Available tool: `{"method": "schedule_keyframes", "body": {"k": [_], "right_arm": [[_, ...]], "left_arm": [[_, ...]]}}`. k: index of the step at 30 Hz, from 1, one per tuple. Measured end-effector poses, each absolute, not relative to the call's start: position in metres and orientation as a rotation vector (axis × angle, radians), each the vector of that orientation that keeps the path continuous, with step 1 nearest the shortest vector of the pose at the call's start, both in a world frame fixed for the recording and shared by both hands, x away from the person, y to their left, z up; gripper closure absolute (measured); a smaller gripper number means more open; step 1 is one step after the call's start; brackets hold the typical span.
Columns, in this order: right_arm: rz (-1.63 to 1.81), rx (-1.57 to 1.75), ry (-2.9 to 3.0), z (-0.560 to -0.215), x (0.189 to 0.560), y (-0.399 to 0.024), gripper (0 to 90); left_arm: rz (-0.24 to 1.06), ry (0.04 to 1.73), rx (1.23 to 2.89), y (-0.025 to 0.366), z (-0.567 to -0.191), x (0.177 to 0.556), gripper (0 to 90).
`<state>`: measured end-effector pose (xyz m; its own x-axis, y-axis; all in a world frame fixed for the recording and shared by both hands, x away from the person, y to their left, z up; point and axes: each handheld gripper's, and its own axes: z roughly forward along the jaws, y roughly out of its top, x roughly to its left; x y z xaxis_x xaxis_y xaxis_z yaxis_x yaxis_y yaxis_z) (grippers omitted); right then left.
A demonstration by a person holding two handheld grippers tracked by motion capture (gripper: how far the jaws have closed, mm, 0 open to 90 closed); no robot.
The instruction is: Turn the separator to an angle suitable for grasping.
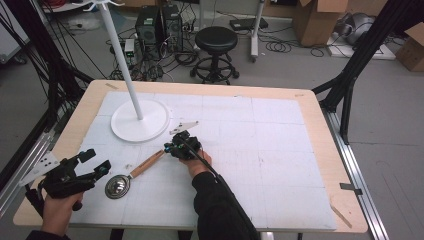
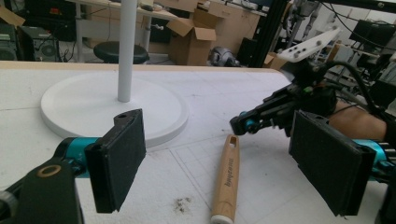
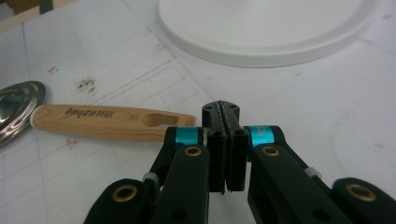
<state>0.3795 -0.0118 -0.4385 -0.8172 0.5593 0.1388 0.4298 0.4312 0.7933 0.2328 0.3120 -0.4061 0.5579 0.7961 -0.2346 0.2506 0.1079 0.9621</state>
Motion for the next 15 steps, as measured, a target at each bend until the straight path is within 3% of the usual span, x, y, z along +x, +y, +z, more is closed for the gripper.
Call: {"method": "schedule_keyframes", "body": {"k": [2, 8, 11, 12, 13, 15], "right_arm": [[1.352, 0.9, 2.484, -0.433, 0.377, -0.025, 89.0], [1.39, 0.96, 2.347, -0.407, 0.358, -0.081, 72.0], [1.415, 0.993, 2.257, -0.393, 0.345, -0.116, 58.6], [1.415, 0.993, 2.257, -0.393, 0.345, -0.116, 58.6], [1.414, 1.017, 2.198, -0.386, 0.335, -0.143, 46.2], [1.419, 1.034, 2.16, -0.381, 0.326, -0.161, 34.8]], "left_arm": [[0.506, 0.953, 1.458, 0.311, -0.406, 0.233, 19.1], [0.503, 0.95, 1.473, 0.309, -0.406, 0.234, 19.1], [0.503, 0.948, 1.478, 0.308, -0.406, 0.234, 19.3], [0.503, 0.948, 1.478, 0.308, -0.406, 0.234, 19.5], [0.503, 0.943, 1.482, 0.307, -0.406, 0.234, 19.6], [0.5, 0.941, 1.484, 0.306, -0.406, 0.234, 19.6]]}}
